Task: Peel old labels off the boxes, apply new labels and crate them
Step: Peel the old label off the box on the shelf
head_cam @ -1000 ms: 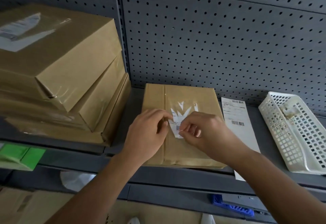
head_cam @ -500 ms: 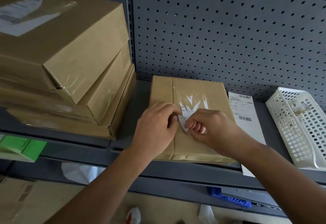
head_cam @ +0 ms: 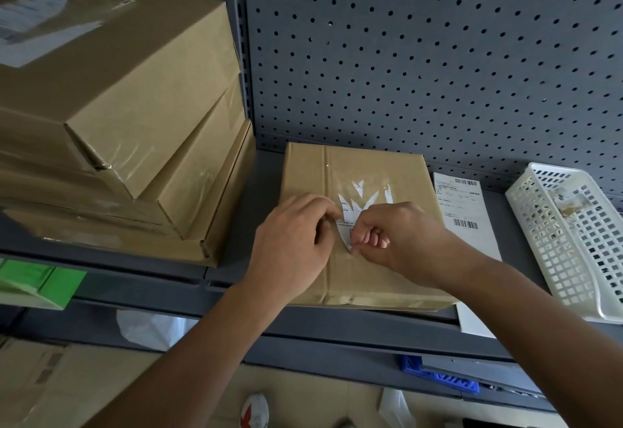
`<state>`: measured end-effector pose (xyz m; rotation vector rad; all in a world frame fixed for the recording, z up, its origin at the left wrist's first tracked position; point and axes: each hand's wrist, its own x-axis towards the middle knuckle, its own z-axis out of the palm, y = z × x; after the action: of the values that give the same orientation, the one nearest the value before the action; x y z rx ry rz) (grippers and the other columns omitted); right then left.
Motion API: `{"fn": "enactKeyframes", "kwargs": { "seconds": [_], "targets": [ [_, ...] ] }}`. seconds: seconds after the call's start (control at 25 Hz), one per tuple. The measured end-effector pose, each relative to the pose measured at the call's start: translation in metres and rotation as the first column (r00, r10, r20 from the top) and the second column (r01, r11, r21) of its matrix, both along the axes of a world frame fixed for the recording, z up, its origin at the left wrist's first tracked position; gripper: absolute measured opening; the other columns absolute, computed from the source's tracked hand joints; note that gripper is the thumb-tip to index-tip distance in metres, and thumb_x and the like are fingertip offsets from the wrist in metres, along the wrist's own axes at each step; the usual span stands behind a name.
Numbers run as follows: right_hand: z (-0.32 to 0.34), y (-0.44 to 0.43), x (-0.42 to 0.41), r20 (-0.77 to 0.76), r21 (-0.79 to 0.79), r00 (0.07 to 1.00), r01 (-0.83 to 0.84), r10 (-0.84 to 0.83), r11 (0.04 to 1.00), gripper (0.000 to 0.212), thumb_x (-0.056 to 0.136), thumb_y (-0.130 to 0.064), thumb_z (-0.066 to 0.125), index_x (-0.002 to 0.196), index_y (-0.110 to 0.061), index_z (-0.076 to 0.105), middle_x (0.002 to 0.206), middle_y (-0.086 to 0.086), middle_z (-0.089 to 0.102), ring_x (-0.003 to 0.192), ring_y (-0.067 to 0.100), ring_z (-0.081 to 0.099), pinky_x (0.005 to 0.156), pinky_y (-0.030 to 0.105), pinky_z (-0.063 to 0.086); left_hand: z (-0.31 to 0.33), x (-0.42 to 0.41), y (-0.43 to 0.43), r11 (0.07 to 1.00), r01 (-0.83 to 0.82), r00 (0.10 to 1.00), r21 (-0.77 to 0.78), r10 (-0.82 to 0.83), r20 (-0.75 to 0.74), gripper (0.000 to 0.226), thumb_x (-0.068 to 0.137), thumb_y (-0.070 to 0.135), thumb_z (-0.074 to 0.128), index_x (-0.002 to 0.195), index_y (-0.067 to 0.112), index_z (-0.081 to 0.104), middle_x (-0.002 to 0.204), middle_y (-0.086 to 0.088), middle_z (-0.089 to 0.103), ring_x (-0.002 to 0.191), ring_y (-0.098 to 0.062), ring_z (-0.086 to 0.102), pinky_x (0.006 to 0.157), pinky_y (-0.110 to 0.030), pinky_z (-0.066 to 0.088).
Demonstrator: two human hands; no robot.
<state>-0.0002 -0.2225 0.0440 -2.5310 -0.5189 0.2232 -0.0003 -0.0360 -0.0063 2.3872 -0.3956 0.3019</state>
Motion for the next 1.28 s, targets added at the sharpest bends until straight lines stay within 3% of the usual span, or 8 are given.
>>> {"fn": "enactKeyframes", "kwargs": {
  "seconds": [0.32,0.44,0.72,0.88,1.08,1.2,1.28],
  "targets": [
    [-0.015,-0.004,-0.006,0.144,0.055,0.99,-0.006,-0.002,0.998,0.011,0.079,-0.005,0.077,0.08,-0.015,0.071,0.074,-0.01,0.063,0.07,-0.004,0.056,0.066,0.005,0.041,0.001,0.0,0.002,0.999,-0.007,1.0,0.038,0.007,0.013,0.021,0.091,0.016,0.057,0.102,0.031,0.066,0.107,0.022,0.064,0.102,0.003,0.055,0.073,-0.015,0.046],
    [-0.013,-0.007,-0.009,0.098,0.122,0.995,0.005,-0.017,0.993,0.011,0.08,-0.007,0.078,0.08,-0.016,0.071,0.075,-0.009,0.063,0.072,0.003,0.058,0.067,0.008,0.043,0.001,-0.001,0.001,0.999,-0.012,1.0,0.042,0.011,0.015,0.021,0.091,0.016,0.057,0.1,0.032,0.066,0.106,0.023,0.064,0.1,0.003,0.055,0.071,-0.013,0.043],
    [-0.015,-0.003,-0.004,0.164,0.034,0.985,-0.066,0.059,0.997,0.011,0.082,-0.007,0.075,0.081,-0.016,0.068,0.074,-0.013,0.057,0.068,-0.002,0.055,0.064,0.005,0.041,0.001,0.0,0.001,0.998,-0.026,1.0,0.056,0.025,0.012,0.02,0.09,0.016,0.058,0.098,0.033,0.065,0.104,0.023,0.064,0.097,0.002,0.056,0.069,-0.012,0.041],
    [-0.012,-0.008,-0.011,0.16,0.066,0.987,-0.039,0.028,0.997,0.007,0.082,-0.01,0.077,0.085,-0.013,0.071,0.077,-0.007,0.062,0.07,0.005,0.058,0.066,0.008,0.045,0.003,-0.001,0.0,0.998,-0.018,1.0,0.066,0.018,0.001,0.019,0.091,0.018,0.056,0.098,0.033,0.064,0.104,0.023,0.063,0.099,0.002,0.056,0.07,-0.015,0.045],
    [-0.012,0.002,-0.011,0.281,-0.246,0.953,-0.044,0.114,0.968,0.004,0.081,-0.014,0.071,0.081,-0.017,0.069,0.077,-0.004,0.058,0.058,0.015,0.058,0.056,0.029,0.052,0.003,0.0,0.001,0.994,-0.025,0.999,0.107,0.028,-0.023,0.019,0.091,0.023,0.051,0.098,0.036,0.062,0.106,0.024,0.061,0.099,0.003,0.053,0.069,-0.011,0.039],
    [-0.011,0.013,-0.012,0.304,-0.372,0.939,-0.039,0.162,0.928,0.014,0.067,-0.011,0.077,0.071,-0.013,0.063,0.068,0.0,0.055,0.049,0.019,0.054,0.042,0.03,0.047,0.003,0.001,0.001,0.993,-0.037,0.999,0.115,0.04,-0.023,0.018,0.091,0.022,0.052,0.098,0.037,0.061,0.105,0.024,0.061,0.099,0.003,0.053,0.068,-0.008,0.034],
    [-0.009,0.018,-0.01,0.28,-0.422,0.941,-0.056,0.189,0.905,0.012,0.07,-0.01,0.072,0.076,-0.011,0.062,0.072,0.002,0.055,0.054,0.021,0.055,0.046,0.029,0.043,0.003,0.001,0.001,0.993,-0.033,0.999,0.117,0.036,-0.025,0.018,0.091,0.023,0.052,0.098,0.036,0.061,0.105,0.024,0.061,0.099,0.003,0.053,0.068,-0.008,0.034]
  ]
}}
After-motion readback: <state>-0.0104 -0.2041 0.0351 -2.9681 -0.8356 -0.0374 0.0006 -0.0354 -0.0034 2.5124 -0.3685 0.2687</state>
